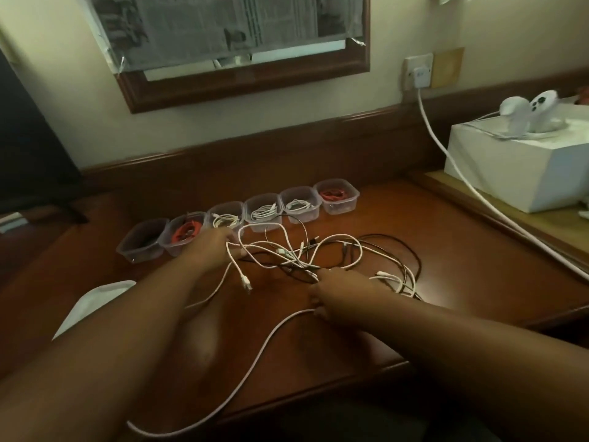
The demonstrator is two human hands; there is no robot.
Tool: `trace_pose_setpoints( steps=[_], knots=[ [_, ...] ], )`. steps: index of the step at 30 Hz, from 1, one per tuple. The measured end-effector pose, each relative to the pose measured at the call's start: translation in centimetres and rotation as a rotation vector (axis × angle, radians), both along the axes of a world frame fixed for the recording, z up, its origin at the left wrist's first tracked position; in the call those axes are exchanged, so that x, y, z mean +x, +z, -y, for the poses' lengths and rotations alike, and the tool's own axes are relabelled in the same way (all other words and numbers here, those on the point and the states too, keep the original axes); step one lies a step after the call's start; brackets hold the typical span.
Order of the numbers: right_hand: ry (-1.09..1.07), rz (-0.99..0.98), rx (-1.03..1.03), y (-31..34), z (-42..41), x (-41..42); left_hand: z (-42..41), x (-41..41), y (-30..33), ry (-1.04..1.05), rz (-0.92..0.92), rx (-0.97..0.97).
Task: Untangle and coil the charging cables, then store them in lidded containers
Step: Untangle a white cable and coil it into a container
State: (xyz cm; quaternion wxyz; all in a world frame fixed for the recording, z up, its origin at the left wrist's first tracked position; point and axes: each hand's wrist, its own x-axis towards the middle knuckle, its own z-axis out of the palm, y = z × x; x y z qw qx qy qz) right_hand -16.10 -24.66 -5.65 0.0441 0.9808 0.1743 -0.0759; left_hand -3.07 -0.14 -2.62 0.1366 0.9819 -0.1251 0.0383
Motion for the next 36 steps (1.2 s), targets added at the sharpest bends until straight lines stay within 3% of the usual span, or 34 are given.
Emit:
trace_pose_setpoints(
  steps=[4,7,10,13,17,20,21,23,25,27,30,31,36],
  knots=[
    [0.069,0.129,-0.047,0.0,0.0,0.4,-1.6,-0.6,2.3,-0.147,-0.082,0.242],
    [-0.044,0.140,0.242,1.1,-0.3,1.2,-1.7,-1.6,4.1,-0.162,-0.010,0.345],
    [-0.156,0.127,0.543,3.2,-0.9,2.0,1.2,-4.4,5.1,-0.265,-0.006,0.052],
    [-0.203,0.216,0.562,5.6,-0.9,2.7,4.5,-7.5,4.8,-0.272,-0.235,-0.214],
    [-0.256,0.343,0.526,7.4,0.3,3.0,6.0,-9.6,5.6,-0.153,-0.496,-0.809],
    [-0.302,0.367,0.671,8.5,0.3,2.7,5.8,-9.7,6.9,-0.191,-0.534,-0.954],
    [-0.268,0.342,0.773,9.1,0.2,2.5,5.7,-9.6,7.4,-0.216,-0.511,-0.981],
    [-0.287,0.061,1.317,10.7,0.0,2.2,5.5,-9.2,8.7,-0.203,-0.419,-1.029],
    [-0.228,-0.201,1.634,12.0,0.3,1.7,5.3,-9.2,10.2,-0.166,-0.285,-1.046],
    [-0.146,-0.418,1.580,12.8,0.4,1.2,5.1,-9.3,11.9,-0.167,-0.161,-1.048],
    [-0.070,-0.374,0.990,13.3,-0.5,0.2,5.2,-9.6,14.3,-0.173,-0.074,-1.152],
    [-0.068,-0.368,0.938,13.1,-1.1,0.1,5.4,-9.7,14.8,-0.169,-0.090,-1.228],
    [-0.011,-0.481,1.210,12.2,-4.9,-0.1,8.3,-11.3,16.3,-0.149,-0.204,-1.580]
  ],
)
